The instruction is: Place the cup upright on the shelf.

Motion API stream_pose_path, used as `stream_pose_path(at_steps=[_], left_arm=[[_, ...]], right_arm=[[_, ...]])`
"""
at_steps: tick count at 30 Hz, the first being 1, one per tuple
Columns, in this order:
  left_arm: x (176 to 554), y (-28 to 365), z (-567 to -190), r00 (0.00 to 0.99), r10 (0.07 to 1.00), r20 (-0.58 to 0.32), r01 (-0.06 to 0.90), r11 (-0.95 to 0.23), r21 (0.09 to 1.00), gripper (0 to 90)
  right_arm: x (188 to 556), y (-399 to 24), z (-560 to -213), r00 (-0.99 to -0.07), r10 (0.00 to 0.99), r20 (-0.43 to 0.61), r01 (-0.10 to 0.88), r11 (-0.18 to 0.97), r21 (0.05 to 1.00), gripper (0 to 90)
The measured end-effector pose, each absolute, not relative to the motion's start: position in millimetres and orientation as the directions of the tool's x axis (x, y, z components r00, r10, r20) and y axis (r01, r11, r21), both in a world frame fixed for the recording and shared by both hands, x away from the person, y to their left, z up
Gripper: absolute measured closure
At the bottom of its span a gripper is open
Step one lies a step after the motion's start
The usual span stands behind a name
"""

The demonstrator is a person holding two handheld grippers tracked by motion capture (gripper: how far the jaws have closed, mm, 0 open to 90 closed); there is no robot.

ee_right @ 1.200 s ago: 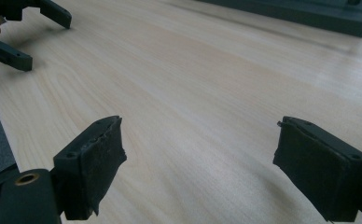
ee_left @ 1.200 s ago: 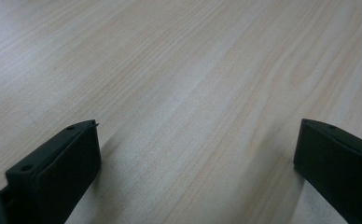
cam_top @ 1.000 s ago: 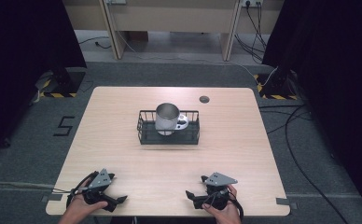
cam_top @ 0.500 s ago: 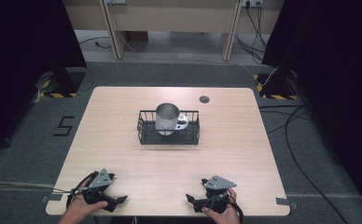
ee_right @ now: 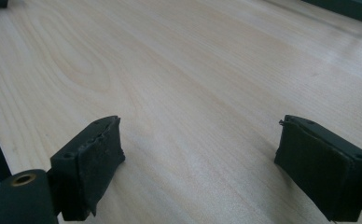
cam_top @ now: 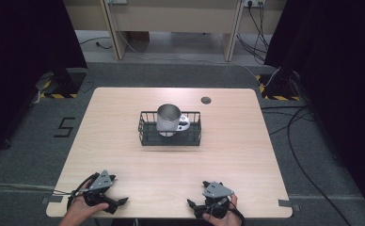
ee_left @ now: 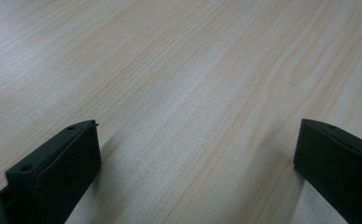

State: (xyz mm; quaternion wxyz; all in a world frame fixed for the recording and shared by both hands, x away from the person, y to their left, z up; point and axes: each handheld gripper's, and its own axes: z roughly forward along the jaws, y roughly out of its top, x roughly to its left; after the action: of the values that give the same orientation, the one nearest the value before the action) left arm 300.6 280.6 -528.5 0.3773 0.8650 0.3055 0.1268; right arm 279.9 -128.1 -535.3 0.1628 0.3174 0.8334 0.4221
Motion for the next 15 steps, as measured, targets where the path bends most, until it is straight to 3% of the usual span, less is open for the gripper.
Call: stream_pose_path(at_steps=[15], left_arm=[[300.6,280.6,-528.6,0.781,0.624,-0.011,0.433,-0.529,0.73,0.0]], right_arm=[[276.6,-127.8,-538.6,-0.742,0.671,-0.002,0.381,0.424,0.821,11.2]])
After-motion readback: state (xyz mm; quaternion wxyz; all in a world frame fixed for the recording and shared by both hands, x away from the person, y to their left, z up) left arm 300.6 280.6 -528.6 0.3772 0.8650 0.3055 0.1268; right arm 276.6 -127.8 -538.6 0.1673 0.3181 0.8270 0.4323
